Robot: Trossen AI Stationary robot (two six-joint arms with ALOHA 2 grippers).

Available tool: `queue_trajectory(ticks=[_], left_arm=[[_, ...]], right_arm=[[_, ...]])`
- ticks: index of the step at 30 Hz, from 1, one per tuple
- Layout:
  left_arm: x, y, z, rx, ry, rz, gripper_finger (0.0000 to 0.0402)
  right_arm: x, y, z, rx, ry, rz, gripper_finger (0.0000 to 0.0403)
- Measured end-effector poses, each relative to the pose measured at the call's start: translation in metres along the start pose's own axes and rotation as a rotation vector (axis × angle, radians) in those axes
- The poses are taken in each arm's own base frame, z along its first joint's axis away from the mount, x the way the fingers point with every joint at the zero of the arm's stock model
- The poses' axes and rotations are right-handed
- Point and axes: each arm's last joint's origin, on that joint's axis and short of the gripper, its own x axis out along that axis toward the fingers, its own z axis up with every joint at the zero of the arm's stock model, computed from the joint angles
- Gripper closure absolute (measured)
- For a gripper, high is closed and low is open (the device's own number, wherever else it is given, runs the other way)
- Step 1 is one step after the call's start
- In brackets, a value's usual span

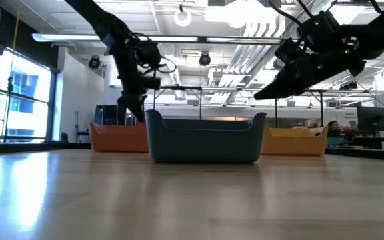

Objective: Sort silverware by color (type)
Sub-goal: Put the white-blue spoon into the yellow bin

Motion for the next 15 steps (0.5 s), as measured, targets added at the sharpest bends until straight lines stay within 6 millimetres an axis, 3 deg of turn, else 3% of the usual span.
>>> queue_trajectory(ticks=[4,10,15], left_arm=[[-0.017,-0.013,0.0,-0.083,-0.111,0.023,0.0396],[-0.039,-0.052,-0.009,-0.267,-0.353,0.093,0.0394],[-0.057,-0.087,-0.011,-0.439,-0.674,0.13,0.0401]], right_arm=[[0.001,-0.003,0.01,0.063,0.07,-0.013,0.0403],[0.001,0.006,0.01,0.217,0.271,-0.055,0.0403],[-0.004,0.03,0.016,0.401,0.476,-0.053,0.0403]])
